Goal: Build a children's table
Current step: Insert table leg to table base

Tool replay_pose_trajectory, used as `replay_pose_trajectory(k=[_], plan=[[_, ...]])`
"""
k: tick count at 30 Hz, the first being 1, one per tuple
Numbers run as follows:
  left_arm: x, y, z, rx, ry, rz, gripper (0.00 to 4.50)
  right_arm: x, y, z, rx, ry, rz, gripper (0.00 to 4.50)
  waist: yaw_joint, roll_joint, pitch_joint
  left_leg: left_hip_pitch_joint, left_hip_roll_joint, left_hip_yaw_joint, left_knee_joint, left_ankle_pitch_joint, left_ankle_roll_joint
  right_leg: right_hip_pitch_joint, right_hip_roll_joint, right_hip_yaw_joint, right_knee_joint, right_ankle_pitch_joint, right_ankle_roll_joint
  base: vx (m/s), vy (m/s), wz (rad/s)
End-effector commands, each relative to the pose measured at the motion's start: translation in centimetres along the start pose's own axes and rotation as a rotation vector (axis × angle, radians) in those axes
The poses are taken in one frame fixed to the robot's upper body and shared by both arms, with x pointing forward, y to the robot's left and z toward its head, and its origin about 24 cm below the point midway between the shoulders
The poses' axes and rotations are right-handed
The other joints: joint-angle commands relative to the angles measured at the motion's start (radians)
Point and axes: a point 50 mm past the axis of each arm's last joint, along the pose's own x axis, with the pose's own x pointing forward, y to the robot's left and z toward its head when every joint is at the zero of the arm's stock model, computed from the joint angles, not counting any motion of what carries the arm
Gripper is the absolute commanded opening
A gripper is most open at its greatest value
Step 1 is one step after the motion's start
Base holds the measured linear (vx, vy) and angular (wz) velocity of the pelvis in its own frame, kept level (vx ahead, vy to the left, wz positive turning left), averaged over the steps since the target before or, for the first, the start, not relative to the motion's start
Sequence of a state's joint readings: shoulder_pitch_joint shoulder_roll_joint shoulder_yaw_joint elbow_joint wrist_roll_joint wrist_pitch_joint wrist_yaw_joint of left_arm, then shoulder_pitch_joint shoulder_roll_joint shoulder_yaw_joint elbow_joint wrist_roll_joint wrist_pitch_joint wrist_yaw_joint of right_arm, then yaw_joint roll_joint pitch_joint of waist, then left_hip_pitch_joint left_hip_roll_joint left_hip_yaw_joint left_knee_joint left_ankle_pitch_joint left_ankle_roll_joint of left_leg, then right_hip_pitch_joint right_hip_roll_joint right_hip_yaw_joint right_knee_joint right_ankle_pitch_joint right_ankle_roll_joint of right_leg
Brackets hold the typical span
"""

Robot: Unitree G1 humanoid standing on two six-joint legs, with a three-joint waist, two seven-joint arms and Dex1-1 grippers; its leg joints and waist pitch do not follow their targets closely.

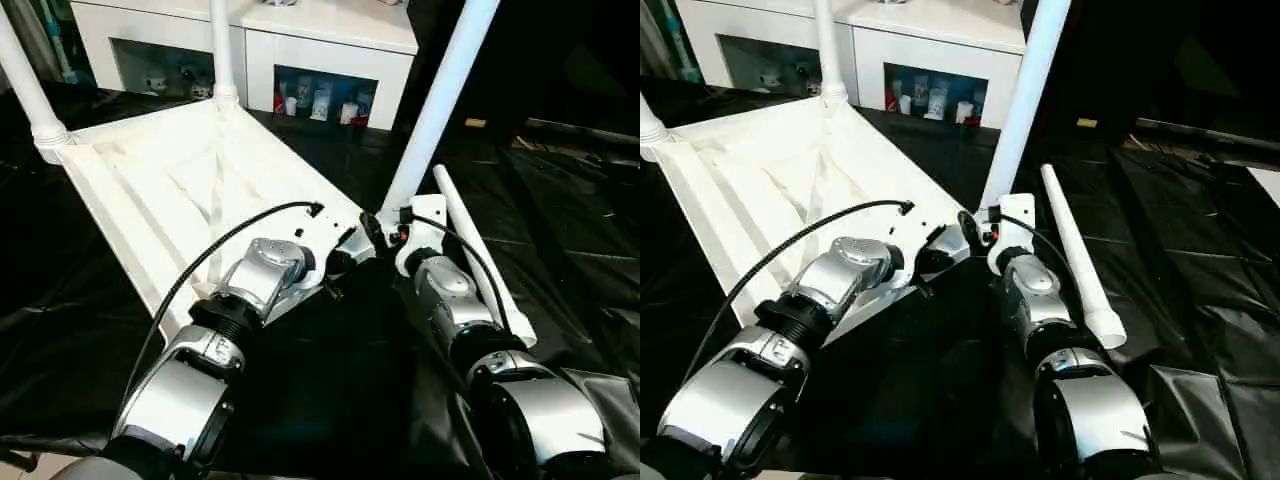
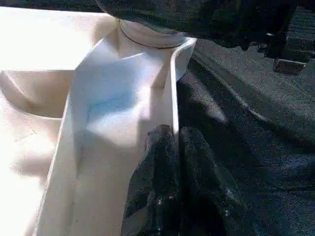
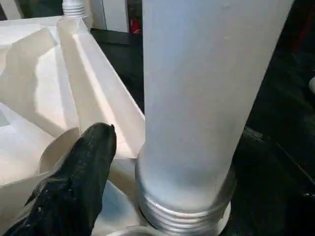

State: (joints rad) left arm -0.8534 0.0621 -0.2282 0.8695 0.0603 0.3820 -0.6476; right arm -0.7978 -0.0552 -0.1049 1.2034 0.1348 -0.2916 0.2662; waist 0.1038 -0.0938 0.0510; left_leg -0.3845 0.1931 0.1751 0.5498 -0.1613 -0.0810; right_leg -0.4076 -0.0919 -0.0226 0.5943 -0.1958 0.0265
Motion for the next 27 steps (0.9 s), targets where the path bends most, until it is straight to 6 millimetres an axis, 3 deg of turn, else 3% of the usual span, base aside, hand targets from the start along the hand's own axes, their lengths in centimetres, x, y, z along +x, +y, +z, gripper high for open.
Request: replay_pose_trajectory(k=[1, 7, 9, 12, 20, 27], plan=[[0.0, -0.2, -0.8, -0.004, 0.007, -0.044, 0.00, -0.4, -0.5, -0.6, -0.001, 0.016, 0.014, 3.73, 0.003, 0.007, -0.050, 0.013, 0.034, -0.004, -0.074, -0.332, 0.010, 0.029, -0.045, 0.022, -0.078, -0.241, -0.172, 0.000, 0.000, 0.00], [-0.5, -0.2, -1.3, 0.017, 0.010, -0.096, 0.00, -0.8, -1.4, -0.4, -0.020, 0.009, 0.054, 3.73, 0.008, 0.009, -0.057, 0.014, 0.034, 0.001, -0.064, -0.241, 0.036, 0.039, -0.044, 0.019, -0.064, -0.123, -0.208, 0.000, 0.000, 0.00], [-0.8, -0.1, -1.5, 0.025, 0.014, -0.102, 0.00, -1.1, -1.8, -0.5, -0.032, 0.018, 0.079, 3.73, 0.010, 0.007, -0.060, 0.013, 0.032, 0.005, -0.056, -0.170, 0.061, 0.045, -0.041, 0.017, -0.051, -0.020, -0.233, 0.000, 0.000, 0.00], [-1.3, 0.2, -1.9, 0.034, 0.013, -0.113, 0.00, -1.6, -2.2, -0.8, -0.068, 0.032, 0.125, 3.73, 0.010, 0.005, -0.060, 0.015, 0.032, 0.009, -0.050, -0.128, 0.085, 0.048, -0.039, 0.015, -0.045, 0.032, -0.256, 0.000, 0.000, 0.00], [-2.5, 0.4, -2.3, 0.062, 0.002, -0.163, 0.00, -2.4, -2.3, -1.2, -0.094, 0.026, 0.259, 3.73, 0.009, 0.001, -0.058, 0.021, 0.040, 0.018, -0.050, -0.189, 0.081, 0.043, -0.043, 0.019, -0.053, -0.075, -0.253, 0.000, 0.000, 0.00], [-3.5, 0.8, -2.8, 0.076, 0.014, -0.177, 0.00, -3.3, -3.0, -1.2, -0.120, 0.029, 0.347, 3.73, 0.009, 0.002, -0.060, 0.020, 0.038, 0.020, -0.044, -0.141, 0.092, 0.045, -0.039, 0.018, -0.043, -0.013, -0.265, 0.000, 0.000, 0.00]])
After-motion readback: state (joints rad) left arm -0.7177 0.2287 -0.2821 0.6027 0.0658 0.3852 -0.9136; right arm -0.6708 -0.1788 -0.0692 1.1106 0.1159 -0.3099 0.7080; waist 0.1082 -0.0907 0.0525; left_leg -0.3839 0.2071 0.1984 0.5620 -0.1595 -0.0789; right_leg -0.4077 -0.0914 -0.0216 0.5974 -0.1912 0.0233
